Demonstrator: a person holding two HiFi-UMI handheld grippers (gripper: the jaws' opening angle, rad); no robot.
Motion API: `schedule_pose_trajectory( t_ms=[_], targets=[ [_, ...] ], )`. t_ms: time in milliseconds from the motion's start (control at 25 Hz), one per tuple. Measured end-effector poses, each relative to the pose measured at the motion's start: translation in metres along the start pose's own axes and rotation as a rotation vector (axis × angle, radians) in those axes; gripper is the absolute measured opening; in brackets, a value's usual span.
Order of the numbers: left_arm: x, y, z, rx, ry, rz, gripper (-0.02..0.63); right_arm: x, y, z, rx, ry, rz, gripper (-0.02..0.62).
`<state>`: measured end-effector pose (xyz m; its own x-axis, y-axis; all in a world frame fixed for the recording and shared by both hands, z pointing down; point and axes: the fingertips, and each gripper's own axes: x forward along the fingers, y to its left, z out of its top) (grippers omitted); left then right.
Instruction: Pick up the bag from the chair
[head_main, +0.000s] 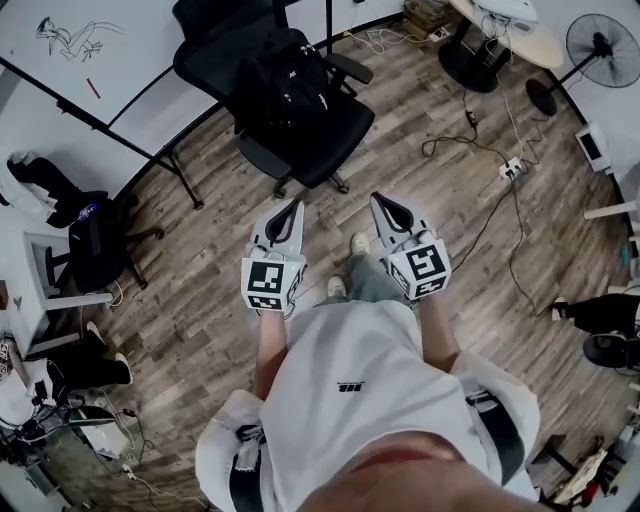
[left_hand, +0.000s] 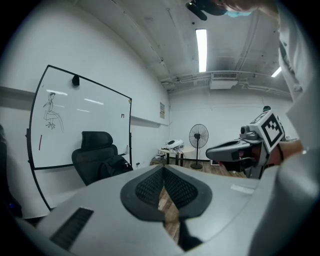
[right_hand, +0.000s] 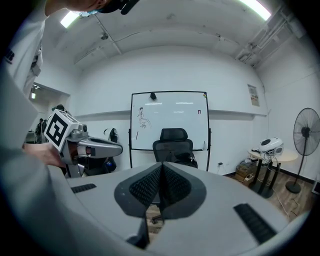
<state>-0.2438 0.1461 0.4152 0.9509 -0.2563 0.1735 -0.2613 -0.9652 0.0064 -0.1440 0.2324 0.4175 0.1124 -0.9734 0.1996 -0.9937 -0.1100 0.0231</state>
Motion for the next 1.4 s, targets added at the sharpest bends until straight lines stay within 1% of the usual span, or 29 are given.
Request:
schedule_pose_trajectory(
  t_ms=[200, 360, 560, 760, 920, 1120, 1400],
  targets=[
    [0.028, 0.017, 0.003, -0.004, 0.004, 0.010, 0.011, 0.028, -0.019, 0.002, 0.005, 0.000, 0.013, -0.005],
    [0.060, 0.033, 0.005, -0.003, 0.009, 0.024, 0.011, 0.057, -0.043, 0.003, 0.012, -0.002, 0.032, -0.005],
    [0.112, 0.062, 0.006, -0.021, 0.012, 0.052, 0.011, 0.108, -0.080, 0.004, -0.011, 0.015, 0.060, -0.005],
    [0.171, 0.089, 0.008, -0.045, 0.035, 0.084, 0.011, 0.162, -0.125, 0.010, -0.001, 0.034, 0.114, -0.005],
    [0.216, 0.115, 0.009, -0.066, 0.061, 0.128, 0.011, 0.206, -0.161, 0.013, 0.001, 0.062, 0.161, -0.005],
    [0.260, 0.143, 0.009, -0.094, 0.085, 0.201, 0.011, 0.255, -0.199, 0.012, 0.003, 0.091, 0.230, -0.005],
    [0.301, 0.177, -0.003, -0.105, 0.130, 0.298, 0.011, 0.308, -0.230, 0.007, -0.001, 0.113, 0.305, -0.005]
  ],
)
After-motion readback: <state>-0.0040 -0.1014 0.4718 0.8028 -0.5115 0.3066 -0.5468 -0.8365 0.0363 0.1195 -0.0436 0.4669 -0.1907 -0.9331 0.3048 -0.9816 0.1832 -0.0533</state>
